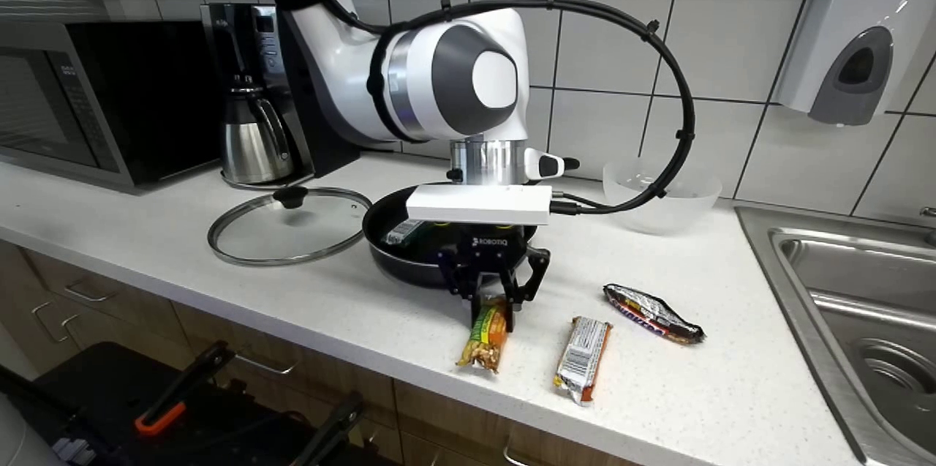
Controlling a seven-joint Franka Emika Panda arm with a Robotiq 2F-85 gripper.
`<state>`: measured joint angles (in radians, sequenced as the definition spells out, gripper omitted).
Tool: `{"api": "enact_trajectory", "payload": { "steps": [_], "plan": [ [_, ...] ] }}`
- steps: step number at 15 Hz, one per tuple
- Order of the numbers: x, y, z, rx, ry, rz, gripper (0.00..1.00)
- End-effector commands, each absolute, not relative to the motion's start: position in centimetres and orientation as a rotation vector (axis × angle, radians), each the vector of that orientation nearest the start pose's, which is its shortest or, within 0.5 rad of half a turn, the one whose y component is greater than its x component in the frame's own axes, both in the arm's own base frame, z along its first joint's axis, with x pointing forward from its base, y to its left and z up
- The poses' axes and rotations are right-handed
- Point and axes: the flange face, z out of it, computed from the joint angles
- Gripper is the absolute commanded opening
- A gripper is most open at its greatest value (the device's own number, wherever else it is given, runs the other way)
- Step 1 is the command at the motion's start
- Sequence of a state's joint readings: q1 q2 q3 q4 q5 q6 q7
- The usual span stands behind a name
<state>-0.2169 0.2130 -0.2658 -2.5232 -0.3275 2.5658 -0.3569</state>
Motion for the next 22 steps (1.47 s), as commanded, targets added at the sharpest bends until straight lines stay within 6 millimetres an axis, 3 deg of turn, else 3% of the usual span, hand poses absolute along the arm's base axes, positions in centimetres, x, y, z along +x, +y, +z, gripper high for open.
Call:
{"api": "enact_trajectory", "payload": {
  "steps": [1, 13, 22],
  "plan": [
    [39.9, -21.2, 19.4, -3.251, -0.235, 0.363, 0.16],
    [41.0, -22.0, 24.9, -3.315, -0.194, 0.229, 0.16],
    [44.9, -19.6, 27.4, -3.341, -0.242, 0.106, 0.16]
  ]
}}
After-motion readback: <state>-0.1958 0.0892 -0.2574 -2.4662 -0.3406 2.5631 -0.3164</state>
